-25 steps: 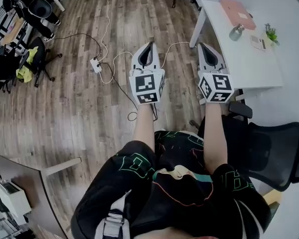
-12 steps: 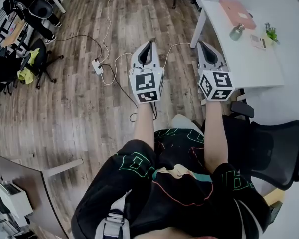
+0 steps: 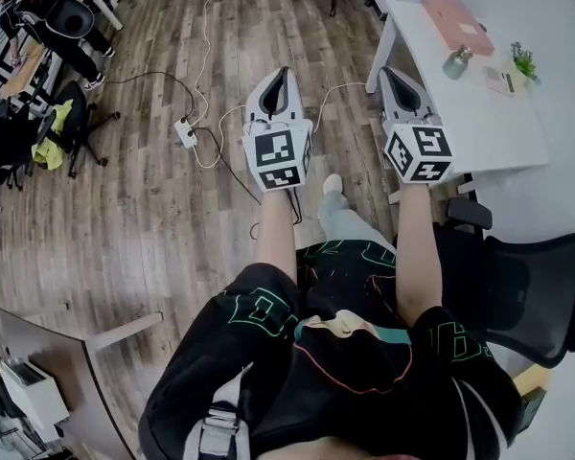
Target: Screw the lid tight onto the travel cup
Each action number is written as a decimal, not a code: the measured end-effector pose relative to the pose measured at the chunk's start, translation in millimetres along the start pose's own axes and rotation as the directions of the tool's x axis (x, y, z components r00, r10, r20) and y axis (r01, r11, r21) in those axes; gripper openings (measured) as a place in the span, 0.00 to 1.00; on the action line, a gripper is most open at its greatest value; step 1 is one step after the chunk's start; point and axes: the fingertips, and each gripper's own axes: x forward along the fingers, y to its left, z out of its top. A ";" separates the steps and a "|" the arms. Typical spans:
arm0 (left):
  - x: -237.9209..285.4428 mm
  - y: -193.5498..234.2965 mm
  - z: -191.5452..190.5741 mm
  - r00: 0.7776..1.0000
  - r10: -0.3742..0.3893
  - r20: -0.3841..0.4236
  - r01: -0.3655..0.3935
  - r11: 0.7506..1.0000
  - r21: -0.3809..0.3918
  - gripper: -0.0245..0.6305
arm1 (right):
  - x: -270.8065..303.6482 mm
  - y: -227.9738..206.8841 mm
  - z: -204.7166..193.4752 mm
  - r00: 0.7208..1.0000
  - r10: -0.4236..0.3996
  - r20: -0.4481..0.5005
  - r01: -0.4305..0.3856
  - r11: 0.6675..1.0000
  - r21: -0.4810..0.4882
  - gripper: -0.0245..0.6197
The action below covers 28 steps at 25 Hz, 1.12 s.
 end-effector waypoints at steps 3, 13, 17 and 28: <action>21.1 6.1 -5.0 1.000 0.002 0.004 -0.002 1.000 -0.002 0.05 | 18.9 -11.1 -3.4 1.000 -0.001 0.001 0.001 1.000 -0.003 0.05; 114.8 25.3 -52.4 0.998 0.005 -0.059 -0.007 0.999 -0.035 0.05 | 108.5 -55.9 -34.9 0.998 0.014 -0.057 -0.013 1.000 0.011 0.05; 156.9 34.2 -84.7 0.993 0.005 -0.114 -0.012 0.998 -0.058 0.05 | 151.7 -74.3 -64.1 0.993 0.028 -0.116 -0.025 0.999 0.027 0.05; 272.4 39.7 -155.6 0.969 -0.017 -0.246 -0.001 0.997 -0.074 0.05 | 262.1 -146.7 -125.0 0.979 0.037 -0.200 -0.015 0.994 0.111 0.05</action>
